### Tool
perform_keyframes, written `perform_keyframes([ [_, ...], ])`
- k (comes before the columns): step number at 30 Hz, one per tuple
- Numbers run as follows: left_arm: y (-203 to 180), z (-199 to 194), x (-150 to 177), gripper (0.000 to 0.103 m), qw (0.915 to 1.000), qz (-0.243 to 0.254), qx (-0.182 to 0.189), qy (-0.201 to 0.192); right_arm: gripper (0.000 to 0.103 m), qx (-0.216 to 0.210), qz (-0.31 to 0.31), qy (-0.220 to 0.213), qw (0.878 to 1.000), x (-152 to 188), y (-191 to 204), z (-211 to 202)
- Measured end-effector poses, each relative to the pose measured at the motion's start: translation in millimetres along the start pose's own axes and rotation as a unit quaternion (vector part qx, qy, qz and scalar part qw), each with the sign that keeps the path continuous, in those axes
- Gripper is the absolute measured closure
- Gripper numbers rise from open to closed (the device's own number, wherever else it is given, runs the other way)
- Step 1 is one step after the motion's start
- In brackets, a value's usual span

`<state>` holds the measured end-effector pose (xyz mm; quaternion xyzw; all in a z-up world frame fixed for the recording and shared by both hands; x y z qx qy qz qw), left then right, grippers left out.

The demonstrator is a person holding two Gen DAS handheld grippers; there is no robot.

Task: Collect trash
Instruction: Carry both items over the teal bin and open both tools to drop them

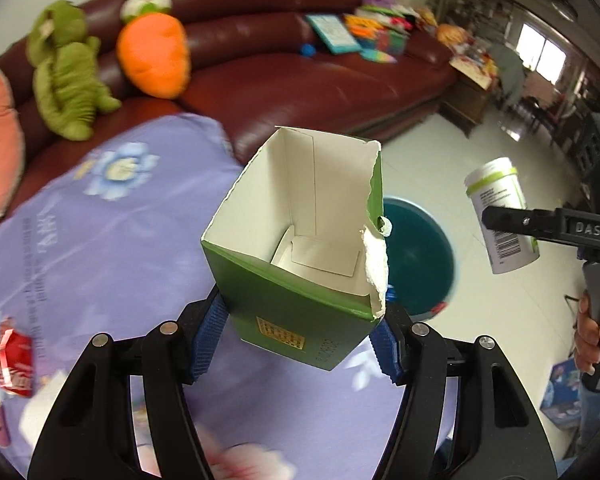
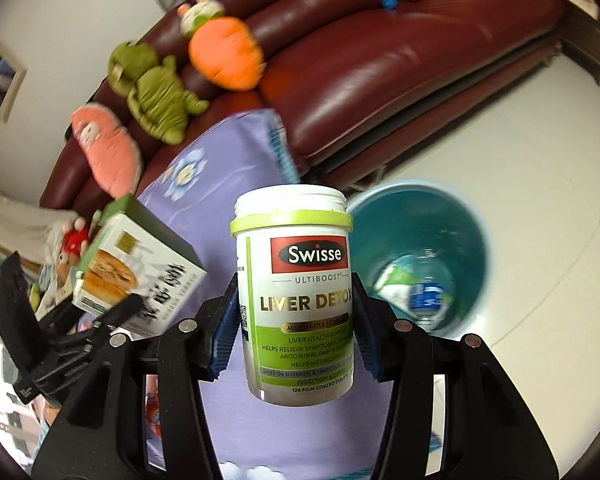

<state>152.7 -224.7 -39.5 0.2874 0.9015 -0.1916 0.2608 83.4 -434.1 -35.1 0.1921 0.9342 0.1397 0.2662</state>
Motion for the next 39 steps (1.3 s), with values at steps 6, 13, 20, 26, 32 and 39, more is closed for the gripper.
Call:
perform_keyframes([
  [6, -38, 58, -7, 0.038, 0.9989, 0.007, 0.017, 0.043, 0.054, 0.004, 0.041, 0.004, 0.999, 2, -57, 2],
  [13, -66, 108, -15, 0.033, 0.9963, 0.020, 0.025, 0.080, 0.054, 0.008, 0.069, 0.017, 0.997, 1, -91, 16],
  [20, -76, 139, -17, 0.028, 0.9942, 0.024, 0.027, 0.102, 0.054, 0.014, 0.077, 0.030, 0.996, 0, -105, 30],
  [26, -72, 144, -9, 0.028, 0.9932, 0.017, 0.034, 0.110, 0.054, 0.019, 0.079, 0.038, 0.996, 0, -107, 38],
  [32, -64, 139, -5, 0.025, 0.9935, 0.001, 0.041, 0.106, 0.054, 0.024, 0.076, 0.047, 0.996, -1, -103, 46],
  [39, -51, 126, -4, 0.015, 0.9950, -0.017, 0.039, 0.090, 0.054, 0.029, 0.069, 0.056, 0.996, -2, -95, 53],
])
Point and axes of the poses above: each gripper's, at about its wrist camera, not at the fingertips, and z roughly the way its jaws point, y to its left, x to its underside, the point moved 6 cm from there along z, roughly the way its jaws point, and after that the axes turned 9 degrees about x, right-handed, at the moved point
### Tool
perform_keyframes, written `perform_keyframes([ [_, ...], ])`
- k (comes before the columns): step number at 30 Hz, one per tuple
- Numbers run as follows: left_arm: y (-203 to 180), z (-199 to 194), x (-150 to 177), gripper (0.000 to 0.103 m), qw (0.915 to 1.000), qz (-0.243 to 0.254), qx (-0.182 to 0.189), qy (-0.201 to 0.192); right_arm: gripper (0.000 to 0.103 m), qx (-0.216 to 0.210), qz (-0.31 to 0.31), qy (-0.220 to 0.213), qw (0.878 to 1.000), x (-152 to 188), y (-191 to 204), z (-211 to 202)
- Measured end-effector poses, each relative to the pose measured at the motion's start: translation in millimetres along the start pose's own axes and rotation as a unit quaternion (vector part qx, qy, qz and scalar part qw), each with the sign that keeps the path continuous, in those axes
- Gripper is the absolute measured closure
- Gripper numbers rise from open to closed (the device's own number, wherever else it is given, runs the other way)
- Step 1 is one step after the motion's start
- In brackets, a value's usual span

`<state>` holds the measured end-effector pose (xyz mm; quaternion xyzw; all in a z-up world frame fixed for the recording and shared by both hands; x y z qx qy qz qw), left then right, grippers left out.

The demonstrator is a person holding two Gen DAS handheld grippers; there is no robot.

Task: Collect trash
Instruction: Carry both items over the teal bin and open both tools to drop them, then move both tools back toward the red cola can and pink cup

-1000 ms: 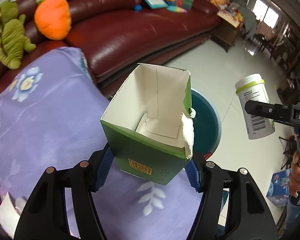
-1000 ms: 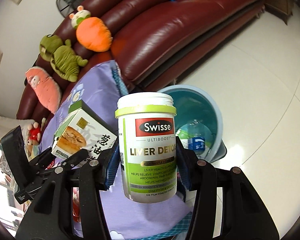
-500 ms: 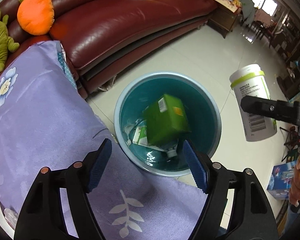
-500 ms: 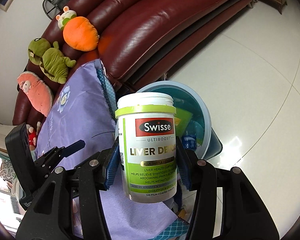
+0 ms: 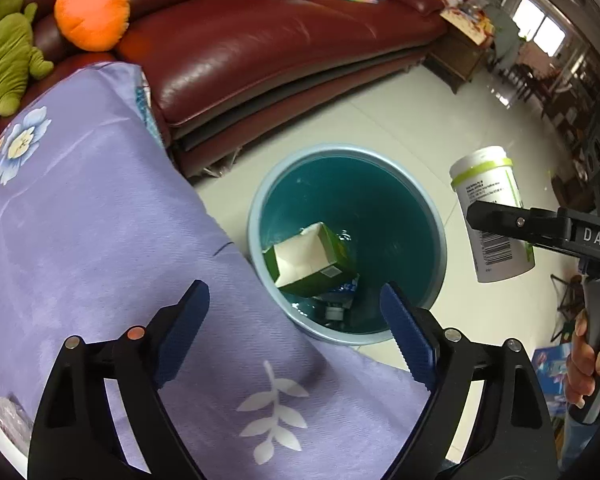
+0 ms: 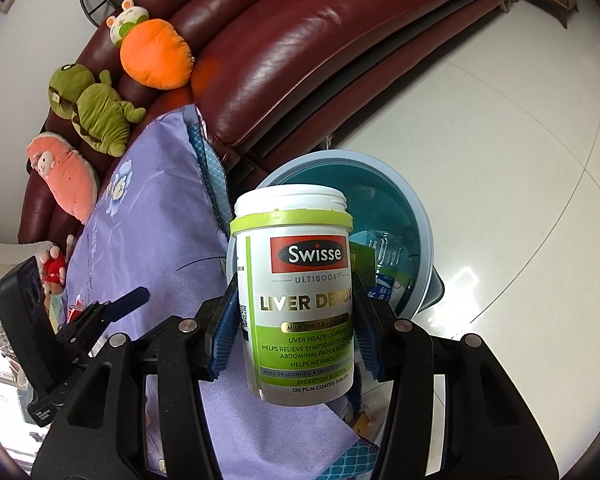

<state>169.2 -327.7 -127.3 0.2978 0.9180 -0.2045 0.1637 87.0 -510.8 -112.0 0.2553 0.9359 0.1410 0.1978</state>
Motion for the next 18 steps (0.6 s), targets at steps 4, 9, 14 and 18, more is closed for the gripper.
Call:
perform_keyframes([
  [4, 7, -4, 2, 0.015, 0.9999, -0.013, 0.009, -0.002, 0.054, 0.007, 0.000, 0.003, 1.000, -1, 1, 4],
  [9, 11, -8, 4, 0.015, 0.9997, -0.019, 0.016, -0.002, 0.040, 0.016, 0.008, 0.020, 1.000, 1, 1, 14],
  [14, 13, -15, 10, 0.013, 0.9994, -0.023, 0.024, -0.006, 0.031, 0.026, 0.002, 0.021, 0.999, 5, 7, 11],
  [18, 14, -22, 18, 0.013, 0.9992, -0.026, 0.030, -0.008, 0.025, 0.037, -0.003, 0.022, 0.999, 8, 13, 6],
])
Point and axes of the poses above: each gripper's, at about its wrist camera, not at the fingertips, and z roughly the way its jaws point, y to its left, x to its underside, the point moved 6 cm from there along z, roughly the way its jaws point, and after that the axes turned 9 degrees about x, right-handed, at the moved point
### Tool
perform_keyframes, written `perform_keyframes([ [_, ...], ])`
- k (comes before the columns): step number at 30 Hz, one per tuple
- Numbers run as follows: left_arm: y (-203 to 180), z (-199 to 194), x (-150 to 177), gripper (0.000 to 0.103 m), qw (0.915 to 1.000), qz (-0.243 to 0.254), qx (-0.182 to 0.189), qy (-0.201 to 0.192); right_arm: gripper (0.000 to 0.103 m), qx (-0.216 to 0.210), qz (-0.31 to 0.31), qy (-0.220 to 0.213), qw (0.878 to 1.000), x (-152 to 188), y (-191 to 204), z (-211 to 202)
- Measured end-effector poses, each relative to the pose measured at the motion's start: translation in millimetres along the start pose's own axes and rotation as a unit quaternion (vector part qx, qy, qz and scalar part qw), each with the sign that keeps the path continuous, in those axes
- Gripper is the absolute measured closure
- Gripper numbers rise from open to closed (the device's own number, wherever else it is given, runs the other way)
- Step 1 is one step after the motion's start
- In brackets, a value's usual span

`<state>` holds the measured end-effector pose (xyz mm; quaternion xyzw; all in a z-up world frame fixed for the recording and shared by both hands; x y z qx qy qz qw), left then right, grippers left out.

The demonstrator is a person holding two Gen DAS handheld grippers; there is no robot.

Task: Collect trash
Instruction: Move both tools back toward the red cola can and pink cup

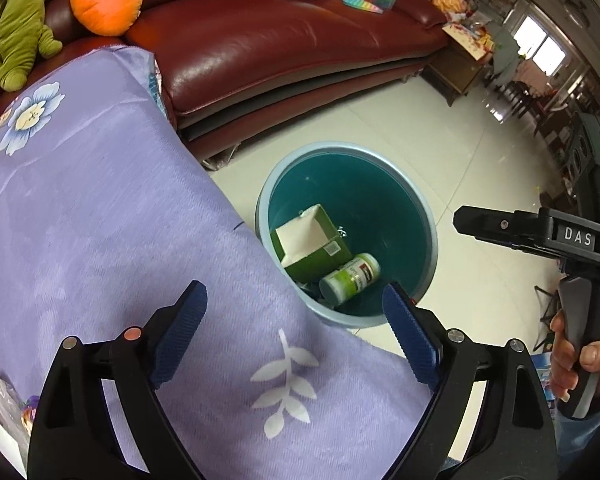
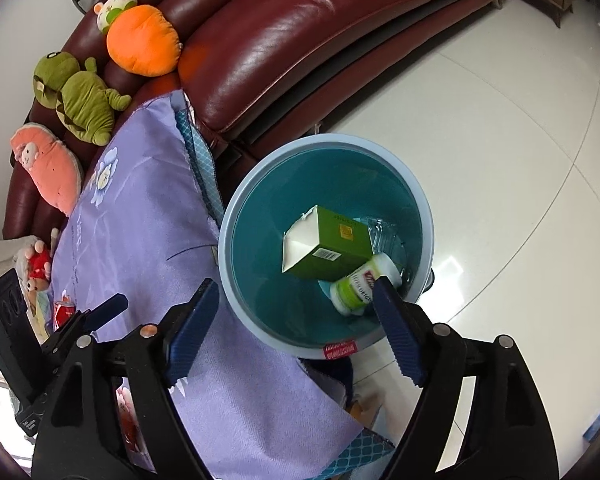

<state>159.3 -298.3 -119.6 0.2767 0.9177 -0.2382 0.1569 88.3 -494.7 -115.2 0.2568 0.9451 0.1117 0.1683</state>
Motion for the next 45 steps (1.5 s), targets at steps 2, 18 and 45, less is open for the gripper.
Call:
perform_keyframes([
  [2, 1, -7, 6, 0.013, 1.0000, -0.003, 0.004, -0.003, 0.025, 0.007, -0.002, 0.003, 1.000, 3, 3, -2],
  [18, 47, -88, 48, 0.008, 0.9974, -0.044, -0.006, -0.057, 0.022, 0.023, -0.078, -0.007, 0.997, 36, 89, -34],
  [45, 259, -264, 170, 0.004, 0.9735, -0.127, -0.108, -0.157, 0.016, 0.027, -0.272, 0.041, 0.961, 136, 351, -1],
])
Point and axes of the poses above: each gripper's, at about its wrist camera, not at the fingertips, and z roughly the way its jaws point, y to its left, x to its underside, the point moved 6 cm from there along z, roughly the way its jaws point, and after that the axes turned 9 degrees about x, right-handed, at the moved point
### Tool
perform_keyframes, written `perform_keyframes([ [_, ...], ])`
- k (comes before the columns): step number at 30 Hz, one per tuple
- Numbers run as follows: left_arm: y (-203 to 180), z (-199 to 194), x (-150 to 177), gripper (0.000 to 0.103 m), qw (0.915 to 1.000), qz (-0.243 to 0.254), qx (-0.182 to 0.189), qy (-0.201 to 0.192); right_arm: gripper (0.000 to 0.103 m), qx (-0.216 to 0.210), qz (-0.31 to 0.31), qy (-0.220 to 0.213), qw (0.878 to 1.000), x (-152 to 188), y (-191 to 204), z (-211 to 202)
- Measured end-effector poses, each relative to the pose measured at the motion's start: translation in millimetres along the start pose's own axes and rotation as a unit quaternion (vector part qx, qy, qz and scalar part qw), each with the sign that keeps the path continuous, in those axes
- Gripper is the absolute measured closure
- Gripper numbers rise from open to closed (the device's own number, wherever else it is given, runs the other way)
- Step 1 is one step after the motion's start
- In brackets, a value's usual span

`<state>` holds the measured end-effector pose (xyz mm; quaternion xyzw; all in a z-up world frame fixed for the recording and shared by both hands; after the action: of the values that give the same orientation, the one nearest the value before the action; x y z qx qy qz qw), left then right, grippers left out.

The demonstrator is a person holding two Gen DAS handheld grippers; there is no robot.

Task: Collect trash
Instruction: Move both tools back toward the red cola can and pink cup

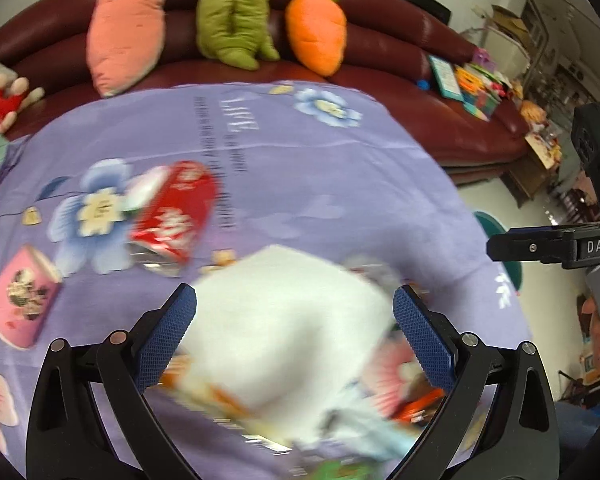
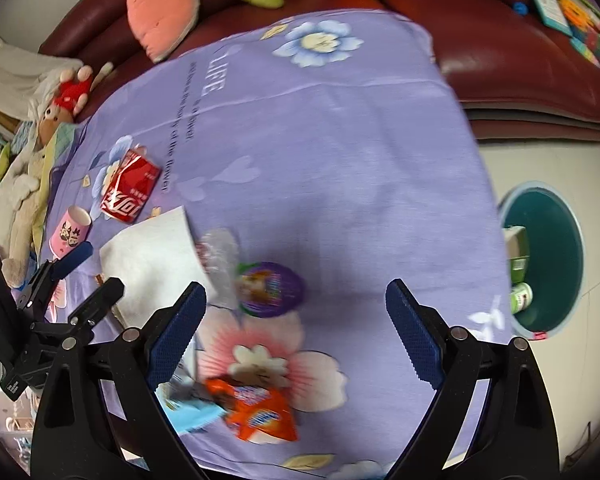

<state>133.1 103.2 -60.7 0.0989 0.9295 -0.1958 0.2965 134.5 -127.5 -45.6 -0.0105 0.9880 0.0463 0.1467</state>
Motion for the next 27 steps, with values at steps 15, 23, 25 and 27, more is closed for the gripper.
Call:
perform_keyframes([
  [15, 171, -73, 9, 0.004, 0.9914, 0.004, -0.130, -0.009, 0.016, -0.025, -0.073, 0.016, 0.997, -40, 157, 33],
  [23, 232, -76, 2, 0.004, 0.9922, -0.021, -0.123, 0.006, 0.016, -0.024, -0.074, 0.024, 0.997, -81, 220, 63],
  [25, 237, -68, 3, 0.004, 0.9939, -0.028, -0.105, 0.015, 0.016, -0.021, -0.069, 0.030, 0.997, -85, 226, 74],
  [27, 239, -60, 5, 0.004, 0.9956, -0.030, -0.086, 0.025, 0.016, -0.020, -0.062, 0.035, 0.997, -89, 232, 86],
])
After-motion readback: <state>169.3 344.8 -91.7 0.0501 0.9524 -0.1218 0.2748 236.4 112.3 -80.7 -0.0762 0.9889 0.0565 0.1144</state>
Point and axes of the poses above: each gripper's, at about its wrist camera, not at the fingertips, and z roughly the way its jaws point, y to its left, x to its underside, the point moved 6 cm from there along z, roughly the way its jaws point, and after that the axes turned 9 degrees about x, right-handed, at the moved point
